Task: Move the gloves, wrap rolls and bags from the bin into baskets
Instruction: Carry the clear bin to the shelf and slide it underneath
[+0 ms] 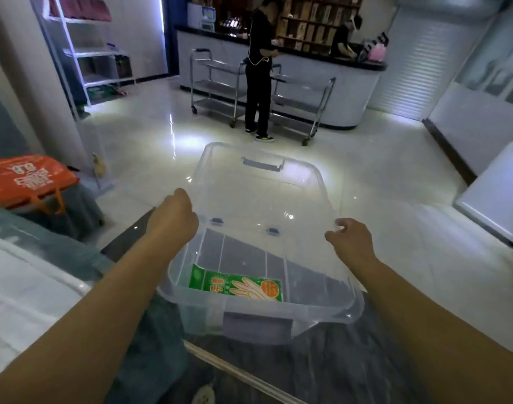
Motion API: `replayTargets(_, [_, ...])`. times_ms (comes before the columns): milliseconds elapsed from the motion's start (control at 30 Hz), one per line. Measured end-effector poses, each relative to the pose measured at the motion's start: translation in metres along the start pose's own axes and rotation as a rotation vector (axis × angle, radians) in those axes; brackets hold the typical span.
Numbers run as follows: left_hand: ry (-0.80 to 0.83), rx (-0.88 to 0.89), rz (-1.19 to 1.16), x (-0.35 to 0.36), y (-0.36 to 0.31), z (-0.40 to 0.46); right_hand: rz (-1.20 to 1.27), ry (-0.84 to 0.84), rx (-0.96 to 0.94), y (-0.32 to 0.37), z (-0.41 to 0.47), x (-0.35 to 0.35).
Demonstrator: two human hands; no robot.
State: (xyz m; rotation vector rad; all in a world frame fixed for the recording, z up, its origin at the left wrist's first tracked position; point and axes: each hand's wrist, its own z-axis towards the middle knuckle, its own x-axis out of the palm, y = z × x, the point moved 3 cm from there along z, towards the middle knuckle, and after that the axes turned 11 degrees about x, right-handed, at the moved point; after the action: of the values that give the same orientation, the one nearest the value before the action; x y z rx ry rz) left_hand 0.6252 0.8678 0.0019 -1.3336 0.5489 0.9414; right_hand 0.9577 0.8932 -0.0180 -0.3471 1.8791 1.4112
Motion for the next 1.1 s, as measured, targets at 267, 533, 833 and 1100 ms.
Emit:
replayTargets(267, [0.211, -0.136, -0.196, 0.093, 0.033, 0.157, -0.111, 0.016, 0.139, 0.028, 0.138, 0.063])
replayTargets(533, [0.308, 0.001, -0.040, 0.171, 0.051, 0.305, -0.158, 0.029, 0.188, 0.052, 0.275, 0.110])
replayTargets(833, [0.437, -0.115, 0.028, 0.271, 0.071, 0.486, -0.193, 0.160, 0.088, 0.099, 0.501, 0.175])
replayTargets(1100, [0.365, -0.274, -0.032, 0.300, 0.100, 0.621, -0.237, 0.272, -0.048, 0.197, 0.664, 0.239])
